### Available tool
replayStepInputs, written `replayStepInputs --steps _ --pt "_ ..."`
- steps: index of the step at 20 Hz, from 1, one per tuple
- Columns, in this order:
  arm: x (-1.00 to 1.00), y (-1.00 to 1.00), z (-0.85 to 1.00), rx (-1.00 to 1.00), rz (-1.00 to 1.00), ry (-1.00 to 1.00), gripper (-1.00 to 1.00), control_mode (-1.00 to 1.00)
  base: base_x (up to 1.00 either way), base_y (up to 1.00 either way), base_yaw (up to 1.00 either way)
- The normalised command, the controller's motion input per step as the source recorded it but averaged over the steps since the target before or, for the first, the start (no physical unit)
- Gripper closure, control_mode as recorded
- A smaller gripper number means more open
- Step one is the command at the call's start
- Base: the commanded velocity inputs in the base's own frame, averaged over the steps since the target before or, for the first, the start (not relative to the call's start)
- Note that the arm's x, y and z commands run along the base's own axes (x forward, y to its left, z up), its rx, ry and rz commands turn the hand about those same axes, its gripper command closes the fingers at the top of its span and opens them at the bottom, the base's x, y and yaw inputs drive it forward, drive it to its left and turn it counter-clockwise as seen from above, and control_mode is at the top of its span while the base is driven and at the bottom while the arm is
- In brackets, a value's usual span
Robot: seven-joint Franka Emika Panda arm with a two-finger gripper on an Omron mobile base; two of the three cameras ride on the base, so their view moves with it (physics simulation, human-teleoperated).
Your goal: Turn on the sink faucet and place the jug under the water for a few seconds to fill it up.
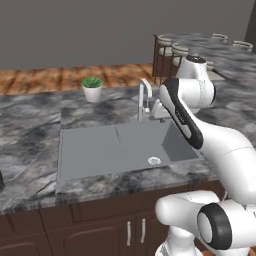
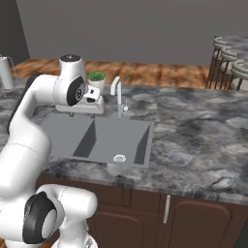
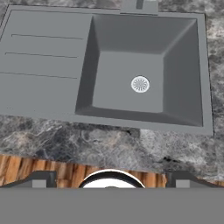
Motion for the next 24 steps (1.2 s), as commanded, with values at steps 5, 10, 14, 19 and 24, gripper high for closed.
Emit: replayStepInputs --steps 5,10,14,19,24 --pt "0.0 0.0 0.0 0.0 0.0 0.0 -1.0 1.0 0.26 -0.29 0.0" --pt "0.0 0.0 0.0 0.0 0.0 0.0 -1.0 1.0 0.38 -0.04 0.0" --pt "0.0 0.0 0.0 0.0 0.0 0.0 -1.0 1.0 0.33 -0.11 0.0" --pt "0.0 0.0 0.0 0.0 0.0 0.0 -1.0 1.0 0.13 -0.23 0.0" --pt "0.0 0.0 0.0 0.0 0.0 0.0 -1.0 1.0 0.03 -0.16 0.0"
